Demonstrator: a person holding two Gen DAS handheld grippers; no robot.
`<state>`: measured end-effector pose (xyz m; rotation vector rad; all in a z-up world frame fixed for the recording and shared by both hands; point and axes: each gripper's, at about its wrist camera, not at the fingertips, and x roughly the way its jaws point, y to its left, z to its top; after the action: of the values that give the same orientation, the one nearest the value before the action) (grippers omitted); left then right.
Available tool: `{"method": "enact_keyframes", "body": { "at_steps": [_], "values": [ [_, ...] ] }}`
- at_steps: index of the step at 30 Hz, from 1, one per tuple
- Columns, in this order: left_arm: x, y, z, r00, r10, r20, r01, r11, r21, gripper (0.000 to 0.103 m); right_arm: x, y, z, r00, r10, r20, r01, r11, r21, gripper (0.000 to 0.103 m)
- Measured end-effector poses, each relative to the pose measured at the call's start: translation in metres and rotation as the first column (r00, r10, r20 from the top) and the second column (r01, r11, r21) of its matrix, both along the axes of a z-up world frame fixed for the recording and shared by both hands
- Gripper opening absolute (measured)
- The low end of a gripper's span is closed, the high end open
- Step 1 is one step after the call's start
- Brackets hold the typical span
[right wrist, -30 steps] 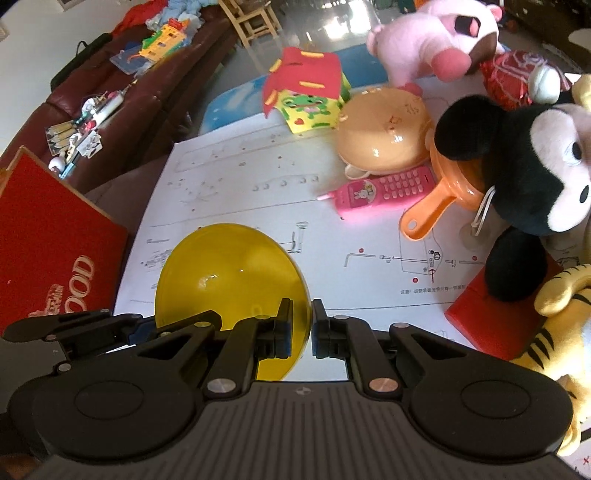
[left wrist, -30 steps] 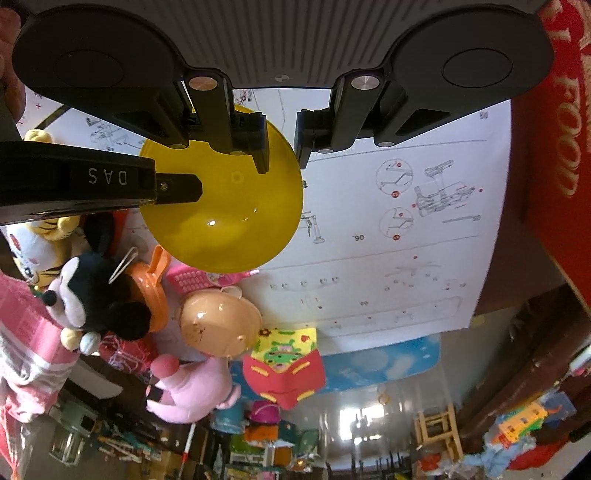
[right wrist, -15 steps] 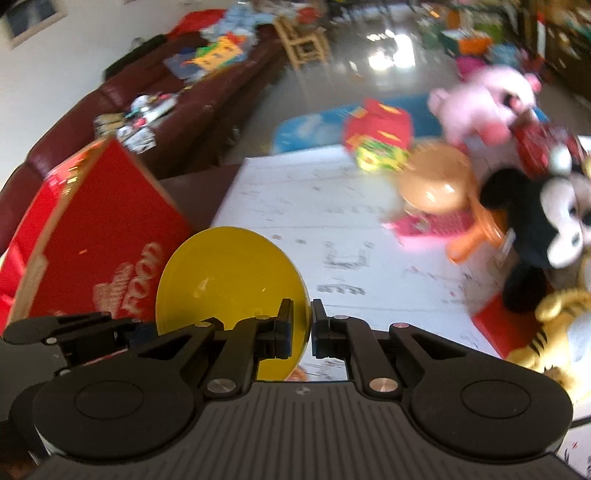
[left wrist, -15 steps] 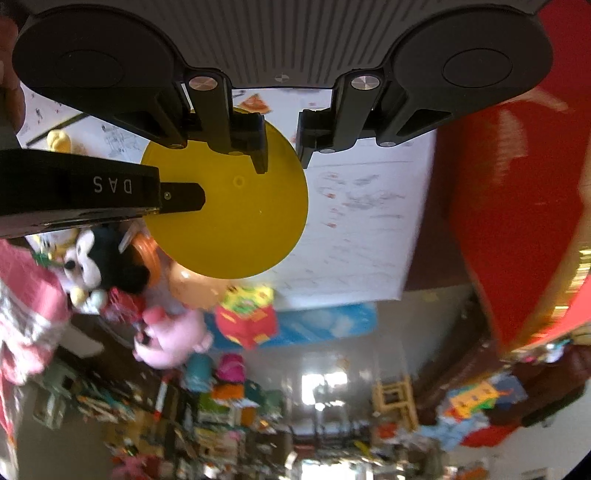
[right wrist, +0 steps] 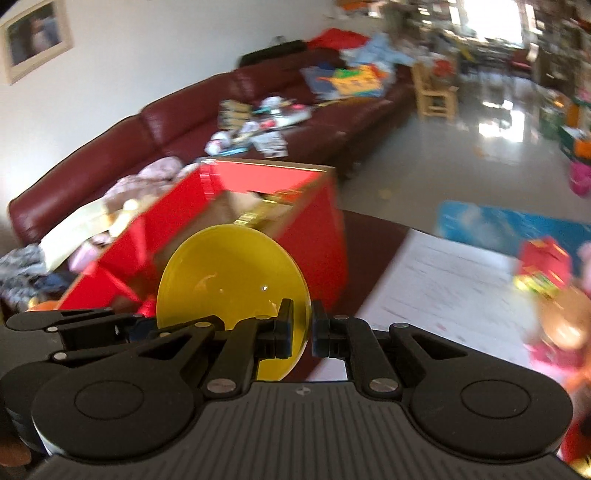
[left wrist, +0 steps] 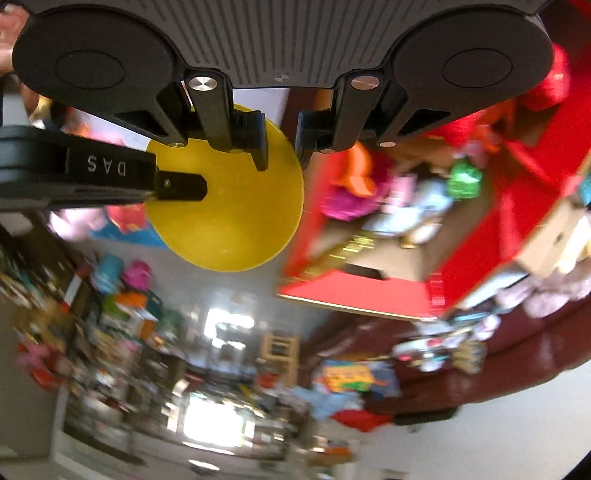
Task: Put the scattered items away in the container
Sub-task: 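Carry the yellow bowl with both tools into the red FOOD box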
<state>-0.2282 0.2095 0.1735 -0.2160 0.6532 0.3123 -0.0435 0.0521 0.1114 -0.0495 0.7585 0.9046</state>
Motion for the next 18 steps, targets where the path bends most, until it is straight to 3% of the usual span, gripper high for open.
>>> {"method": "enact_keyframes", "body": {
  "at_steps": [6, 11, 12, 13, 14, 15, 16, 18],
  "values": [
    [-0.025, 0.070, 0.011, 0.984, 0.174, 0.030, -0.172, 0.984, -0.048, 0.013, -0.006, 0.075, 0.010, 0.992, 0.124, 0.005, -0.124, 0.992, 0.015, 0.011],
    [-0.034, 0.102, 0.016, 0.964, 0.261, 0.047, -0.258, 0.964, -0.060, 0.013, -0.015, 0.124, 0.019, 0.981, 0.192, 0.014, -0.192, 0.981, 0.013, 0.011],
    [-0.034, 0.108, 0.017, 0.960, 0.276, 0.052, -0.273, 0.960, -0.062, 0.015, -0.014, 0.132, 0.021, 0.979, 0.201, 0.020, -0.202, 0.979, 0.015, 0.014],
    [-0.034, 0.113, 0.016, 0.954, 0.295, 0.052, -0.292, 0.954, -0.066, 0.036, -0.015, 0.139, 0.022, 0.977, 0.212, 0.023, -0.212, 0.977, 0.017, 0.015],
    [-0.033, 0.116, 0.014, 0.945, 0.325, 0.047, -0.322, 0.945, -0.063, 0.059, -0.014, 0.144, 0.022, 0.975, 0.219, 0.027, -0.219, 0.975, 0.021, 0.039],
    [-0.033, 0.119, 0.013, 0.936, 0.349, 0.043, -0.346, 0.937, -0.055, 0.070, -0.013, 0.148, 0.024, 0.977, 0.210, 0.034, -0.211, 0.977, 0.025, 0.082],
    [-0.033, 0.121, 0.011, 0.930, 0.365, 0.043, -0.363, 0.930, -0.051, 0.084, -0.012, 0.149, 0.024, 0.982, 0.181, 0.048, -0.182, 0.983, 0.030, 0.095],
    [-0.032, 0.122, 0.006, 0.930, 0.366, 0.036, -0.364, 0.930, -0.049, 0.086, -0.011, 0.145, 0.024, 0.987, 0.136, 0.088, -0.141, 0.988, 0.058, 0.094]
  ]
}}
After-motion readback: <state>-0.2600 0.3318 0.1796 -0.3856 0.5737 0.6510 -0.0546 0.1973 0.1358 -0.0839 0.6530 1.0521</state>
